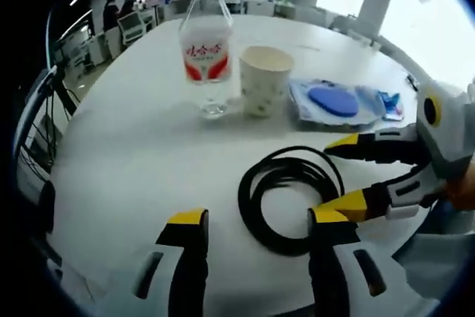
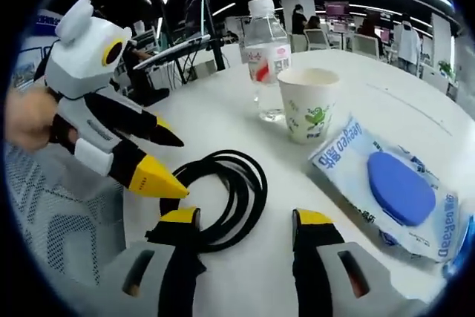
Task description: Arrange the tabletop items into an orderly group along one side of the table until the central work area is clear of visible clutter.
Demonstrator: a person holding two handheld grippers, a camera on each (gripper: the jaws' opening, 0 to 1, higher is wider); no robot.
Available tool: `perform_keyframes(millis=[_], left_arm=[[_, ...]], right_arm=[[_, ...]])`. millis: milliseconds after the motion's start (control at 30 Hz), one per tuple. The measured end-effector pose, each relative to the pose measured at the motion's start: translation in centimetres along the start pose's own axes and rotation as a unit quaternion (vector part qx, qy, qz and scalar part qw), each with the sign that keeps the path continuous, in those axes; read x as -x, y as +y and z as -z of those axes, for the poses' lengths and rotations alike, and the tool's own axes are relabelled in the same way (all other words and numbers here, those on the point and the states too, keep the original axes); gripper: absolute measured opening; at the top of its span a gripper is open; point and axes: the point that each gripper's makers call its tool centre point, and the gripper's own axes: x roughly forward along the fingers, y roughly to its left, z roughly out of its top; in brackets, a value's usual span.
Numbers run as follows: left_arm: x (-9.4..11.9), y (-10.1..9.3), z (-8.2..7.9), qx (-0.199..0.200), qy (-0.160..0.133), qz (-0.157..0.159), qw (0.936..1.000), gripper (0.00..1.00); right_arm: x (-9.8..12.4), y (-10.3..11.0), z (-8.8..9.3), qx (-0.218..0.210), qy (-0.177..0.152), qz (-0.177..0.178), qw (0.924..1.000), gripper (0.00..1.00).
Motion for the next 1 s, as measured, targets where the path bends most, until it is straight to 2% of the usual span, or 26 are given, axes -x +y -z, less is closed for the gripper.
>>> perform_keyframes(millis=[67,133,200,300,333,500,567,600,633,700,767,867,1000], left_arm=[[0.0,-0.1,-0.6,0.031,-0.019,0.005,0.9993,0.5],[-0.1,-0.1,-0.4,0.021,-0.01,0.006,0.9997,0.48],[-0.4,-0.2,0.0,-0.001,-0.002,0.005,1.0,0.4],[-0.1,-0.7,0.2,0.01,0.001,0.005,0.9999,0.31],[-0.2,-0.8,0.3,0.013,0.005,0.008,0.9999,0.29],[-0.7,-0.6,1.5,0.041,0.023,0.009,0.9989,0.19],[-0.4,-0.5,1.7,0.037,0.026,0.002,0.999,0.11],[-0.5,-0.1,1.7,0.038,0.025,-0.001,0.9989,0.11],[-0.5,-0.3,1.7,0.06,0.023,0.009,0.9979,0.1],[-0.4,-0.2,2.0,0.079,0.028,0.011,0.9964,0.07],[-0.2,-0.2,2.0,0.101,0.027,0.016,0.9944,0.05],[0.2,-0.9,2.1,0.127,0.029,0.027,0.9911,0.04],[0.8,-1.3,1.6,0.142,0.027,0.031,0.989,0.03]], right_arm=[[0.1,-0.1,0.1,0.009,0.004,0.005,0.9999,0.46],[0.2,0.0,0.0,0.016,0.004,0.006,0.9998,0.43],[0.2,0.4,0.0,0.022,0.005,0.002,0.9997,0.36],[0.2,1.0,-0.3,0.071,0.009,-0.001,0.9975,0.23],[0.2,0.8,-0.4,0.08,0.01,0.008,0.9967,0.22],[0.1,0.6,-0.1,0.075,0.016,0.019,0.9968,0.17],[0.1,0.9,-0.1,0.072,0.018,0.01,0.9972,0.14],[0.1,0.9,0.0,0.075,0.019,0.01,0.9969,0.13],[0.2,0.9,-0.2,0.075,0.019,0.01,0.9969,0.12],[0.4,0.8,-0.3,0.054,0.022,0.012,0.9982,0.04],[0.5,0.4,-0.5,0.002,0.03,0.017,0.9994,0.02],[0.2,-0.2,-0.8,0.011,0.034,0.019,0.9992,0.0],[0.6,-0.6,-1.6,-0.01,0.025,0.023,0.9994,0.0]])
